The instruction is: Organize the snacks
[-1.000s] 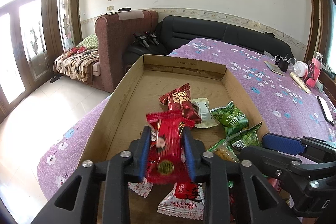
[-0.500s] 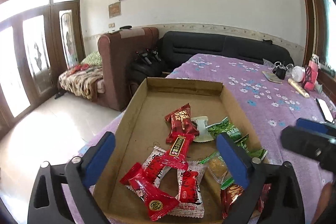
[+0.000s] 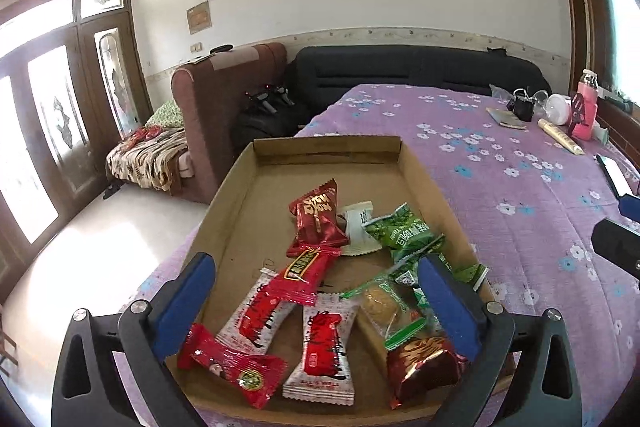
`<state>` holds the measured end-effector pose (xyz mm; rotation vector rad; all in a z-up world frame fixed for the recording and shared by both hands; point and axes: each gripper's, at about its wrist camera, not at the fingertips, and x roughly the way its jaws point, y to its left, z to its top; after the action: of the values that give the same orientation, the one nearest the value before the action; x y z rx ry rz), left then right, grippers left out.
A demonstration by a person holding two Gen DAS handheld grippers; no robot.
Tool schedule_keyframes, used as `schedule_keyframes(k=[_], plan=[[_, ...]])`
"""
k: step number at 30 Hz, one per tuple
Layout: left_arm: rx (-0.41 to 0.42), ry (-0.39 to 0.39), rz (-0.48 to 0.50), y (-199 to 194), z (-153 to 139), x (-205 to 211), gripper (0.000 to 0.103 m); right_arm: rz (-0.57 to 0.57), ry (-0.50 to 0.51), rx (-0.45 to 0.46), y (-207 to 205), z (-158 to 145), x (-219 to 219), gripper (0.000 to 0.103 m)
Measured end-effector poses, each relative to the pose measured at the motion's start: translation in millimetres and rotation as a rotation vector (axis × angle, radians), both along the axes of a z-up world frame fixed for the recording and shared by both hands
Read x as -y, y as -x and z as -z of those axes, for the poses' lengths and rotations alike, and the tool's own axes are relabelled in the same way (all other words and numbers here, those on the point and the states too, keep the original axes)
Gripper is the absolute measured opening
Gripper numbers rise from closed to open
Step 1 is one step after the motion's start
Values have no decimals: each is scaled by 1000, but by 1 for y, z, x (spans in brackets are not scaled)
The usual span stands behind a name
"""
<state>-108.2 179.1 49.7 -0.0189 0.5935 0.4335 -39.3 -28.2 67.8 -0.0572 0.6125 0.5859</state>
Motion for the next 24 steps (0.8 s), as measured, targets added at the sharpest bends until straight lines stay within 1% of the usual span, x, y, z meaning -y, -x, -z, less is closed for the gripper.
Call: schedule_keyframes(k=[3, 6, 10, 12, 15, 17, 21, 22, 24], plan=[[-26, -13, -7, -3, 0, 5, 102, -2, 36, 9, 1, 2, -3, 102], [-37, -29, -21, -3, -1, 8, 102, 25, 69, 7, -3, 8, 0, 102], [-38, -33, -24, -3, -2, 8, 102, 104, 97, -38, -18, 19, 16, 102], [-41, -22, -19, -3, -1, 8, 102, 149, 83, -72, -26, 24, 29, 102], [-45, -8, -17, -6, 1, 8, 102, 179, 51, -97, -30, 26, 43, 102], [-50, 0, -17, -7, 2, 8, 102, 188, 68, -105, -33, 28, 47, 102], [-51, 10, -22, -8, 2, 6, 102, 281, 194, -131, -46, 41, 55, 102], [-50, 12, -25, -8, 3, 5, 102, 309, 203, -150, -51, 45, 60, 102], [-50, 18, -31, -9, 3, 4, 102, 328, 164, -189, -58, 50, 69, 102]])
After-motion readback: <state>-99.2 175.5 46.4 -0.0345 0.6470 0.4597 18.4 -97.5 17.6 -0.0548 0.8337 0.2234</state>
